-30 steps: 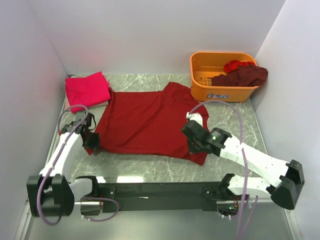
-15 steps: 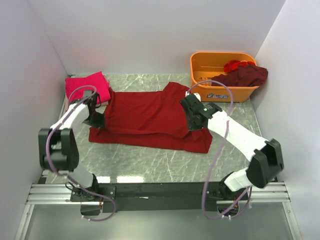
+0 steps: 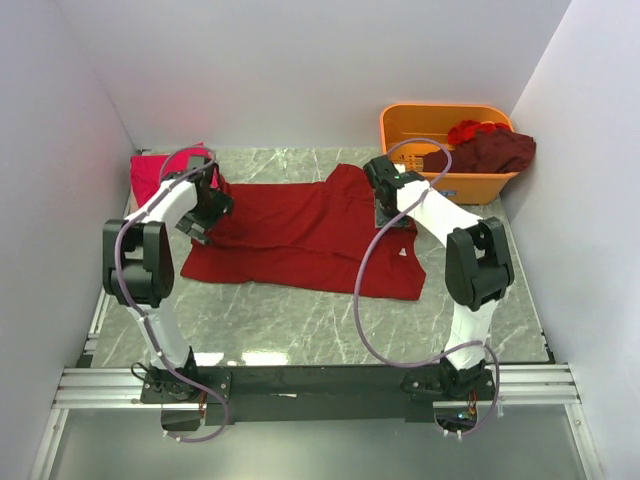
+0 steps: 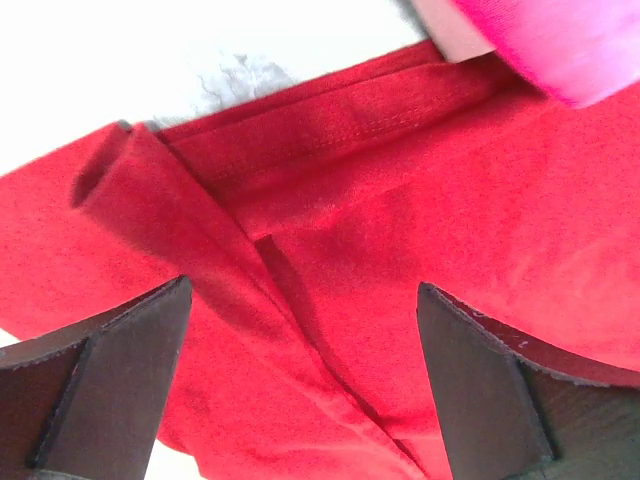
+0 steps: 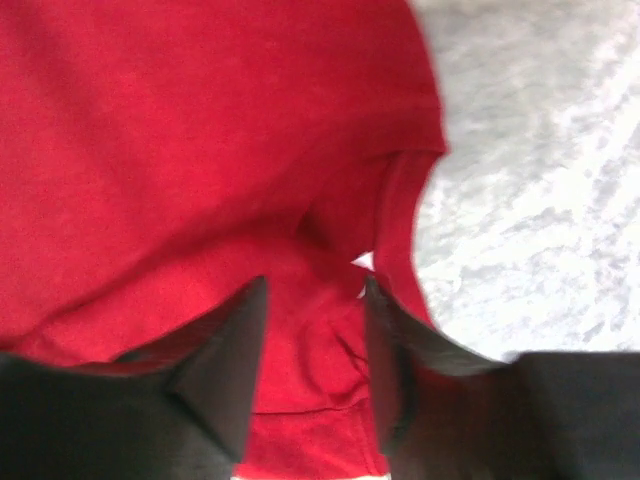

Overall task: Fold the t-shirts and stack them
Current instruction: Fold the tshirt

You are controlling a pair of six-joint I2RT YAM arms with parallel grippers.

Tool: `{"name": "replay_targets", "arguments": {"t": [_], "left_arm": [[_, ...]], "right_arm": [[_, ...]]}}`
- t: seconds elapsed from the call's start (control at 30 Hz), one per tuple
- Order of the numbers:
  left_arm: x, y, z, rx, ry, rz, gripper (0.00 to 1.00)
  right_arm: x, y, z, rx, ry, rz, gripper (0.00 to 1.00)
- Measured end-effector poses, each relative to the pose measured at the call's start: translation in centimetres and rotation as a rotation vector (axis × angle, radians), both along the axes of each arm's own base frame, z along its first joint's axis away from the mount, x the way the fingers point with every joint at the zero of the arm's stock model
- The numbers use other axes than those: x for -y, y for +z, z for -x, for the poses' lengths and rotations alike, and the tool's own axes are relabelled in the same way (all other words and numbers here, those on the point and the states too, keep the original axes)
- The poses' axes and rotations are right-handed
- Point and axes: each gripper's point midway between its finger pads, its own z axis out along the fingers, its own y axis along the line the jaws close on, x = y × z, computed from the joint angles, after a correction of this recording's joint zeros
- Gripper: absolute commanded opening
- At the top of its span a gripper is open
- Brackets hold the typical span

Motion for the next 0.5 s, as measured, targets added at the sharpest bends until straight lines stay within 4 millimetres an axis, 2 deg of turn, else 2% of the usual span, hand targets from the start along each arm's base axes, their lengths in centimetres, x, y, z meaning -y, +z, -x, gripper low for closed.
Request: {"name": "replay_targets", "arguments": {"t": [0.07, 0.17, 0.23, 0.33, 0.4, 0.5], "left_arm": [[-0.3, 0.8, 0.1, 0.022, -0.001, -0.015, 0.99], [-0.9, 2.8, 1.2, 0.065, 0.0, -0.044, 0.99], [-1.4, 4.2, 2.3, 0.09, -0.002, -0.065, 0.99], [-2.3, 5.9, 3.8, 0.12, 0.001, -0.102, 0.99], [-2.7, 6.3, 4.5, 0.126, -0.001, -0.117, 0.99], [-3.1, 5.5, 5.3, 0.106, -0.011, -0.127, 0.99]], "right_arm": [[0.8, -0.3, -0.2, 0.002, -0.033, 0.021, 0.57], [1.0, 0.2, 0.6, 0.023, -0.05, 0.005, 0.59], [1.0, 0.5, 2.1, 0.027, -0.045, -0.027, 0.61], [0.4, 1.0, 5.3, 0.024, -0.011, -0.114, 0.62], [-0.4, 1.2, 7.0, 0.026, 0.023, -0.176, 0.62], [-2.0, 0.8, 8.4, 0.017, 0.075, -0.267, 0.64]]}}
